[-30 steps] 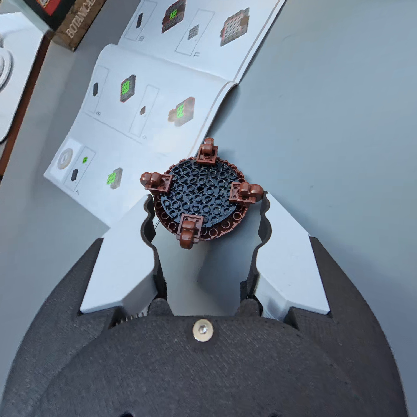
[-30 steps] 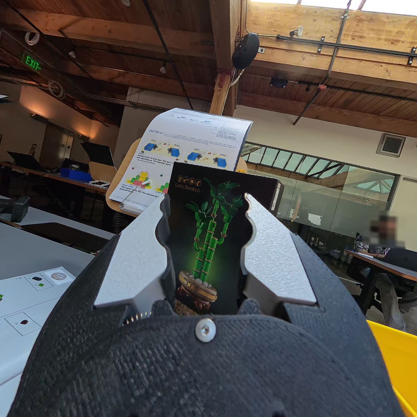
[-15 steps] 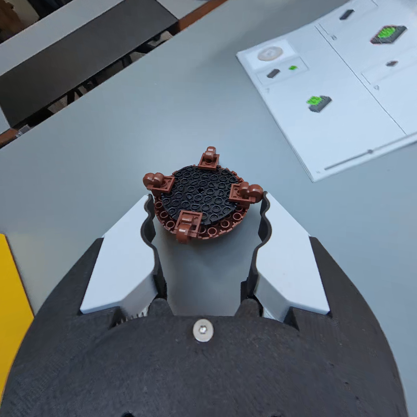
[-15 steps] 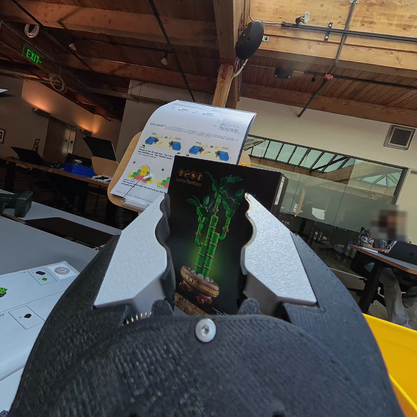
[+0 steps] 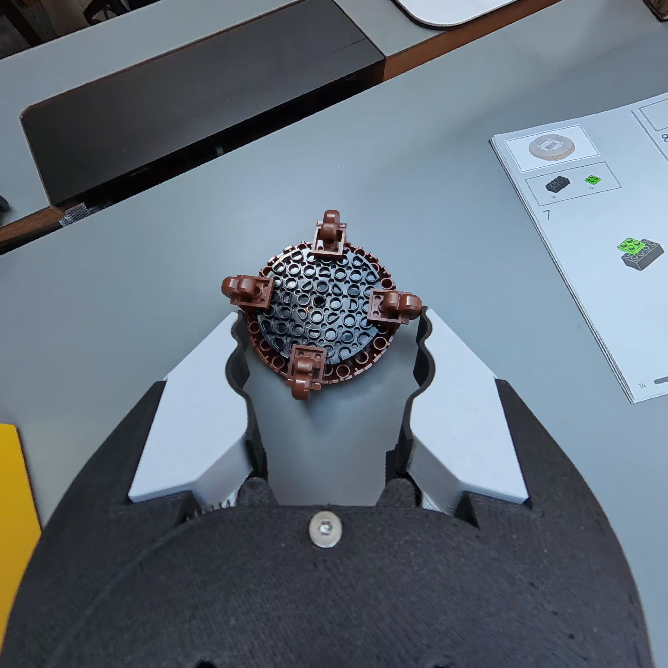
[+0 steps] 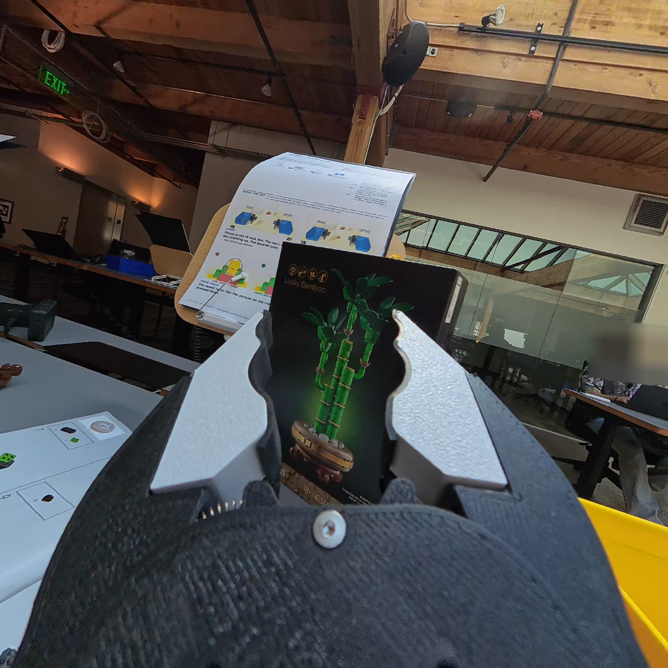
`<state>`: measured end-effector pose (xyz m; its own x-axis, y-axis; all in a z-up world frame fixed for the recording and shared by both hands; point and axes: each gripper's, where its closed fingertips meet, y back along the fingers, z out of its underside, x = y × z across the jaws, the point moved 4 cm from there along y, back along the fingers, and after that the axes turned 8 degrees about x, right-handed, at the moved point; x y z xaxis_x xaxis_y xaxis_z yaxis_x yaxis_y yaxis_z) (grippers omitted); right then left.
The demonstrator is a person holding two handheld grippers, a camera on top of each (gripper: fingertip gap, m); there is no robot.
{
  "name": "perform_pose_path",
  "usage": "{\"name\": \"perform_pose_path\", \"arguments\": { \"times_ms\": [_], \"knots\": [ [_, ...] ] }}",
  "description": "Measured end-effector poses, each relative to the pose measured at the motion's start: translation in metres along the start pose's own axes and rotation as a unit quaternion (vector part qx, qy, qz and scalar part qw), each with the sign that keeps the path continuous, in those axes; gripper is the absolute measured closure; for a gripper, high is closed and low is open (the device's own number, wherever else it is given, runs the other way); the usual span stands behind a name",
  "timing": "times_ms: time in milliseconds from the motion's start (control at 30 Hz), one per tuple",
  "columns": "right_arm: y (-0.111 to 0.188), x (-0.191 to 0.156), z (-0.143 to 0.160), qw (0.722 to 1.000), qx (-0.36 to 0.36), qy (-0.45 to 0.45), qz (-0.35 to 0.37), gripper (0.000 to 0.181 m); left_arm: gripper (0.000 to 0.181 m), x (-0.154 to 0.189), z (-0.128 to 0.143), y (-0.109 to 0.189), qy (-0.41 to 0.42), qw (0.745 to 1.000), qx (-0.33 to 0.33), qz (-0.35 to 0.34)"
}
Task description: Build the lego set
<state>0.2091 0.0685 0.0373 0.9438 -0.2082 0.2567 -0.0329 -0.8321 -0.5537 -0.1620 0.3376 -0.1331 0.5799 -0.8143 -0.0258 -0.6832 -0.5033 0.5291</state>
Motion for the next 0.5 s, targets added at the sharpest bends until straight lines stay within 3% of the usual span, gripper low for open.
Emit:
{"name": "perform_pose_path", "arguments": {
  "times_ms": [133,167,367,500],
  "knots": [
    [0.0,-0.003,-0.001,1.0,0.001,0.001,-0.006,0.117,0.086,-0.003,0.003,0.002,-0.008,1.0,-0.006,-0.02],
    [0.0,-0.003,-0.001,1.0,0.003,-0.002,-0.006,0.116,0.075,-0.005,0.002,0.003,-0.007,1.0,-0.005,-0.03],
    [0.0,-0.007,-0.002,1.0,0.003,0.0,-0.014,0.115,0.072,0.004,-0.015,0.034,-0.007,0.998,0.063,-0.012],
    [-0.001,-0.013,-0.001,1.0,0.0,0.002,-0.027,0.115,0.073,0.009,0.0,0.041,-0.056,0.998,0.019,-0.009]
  ]
}}
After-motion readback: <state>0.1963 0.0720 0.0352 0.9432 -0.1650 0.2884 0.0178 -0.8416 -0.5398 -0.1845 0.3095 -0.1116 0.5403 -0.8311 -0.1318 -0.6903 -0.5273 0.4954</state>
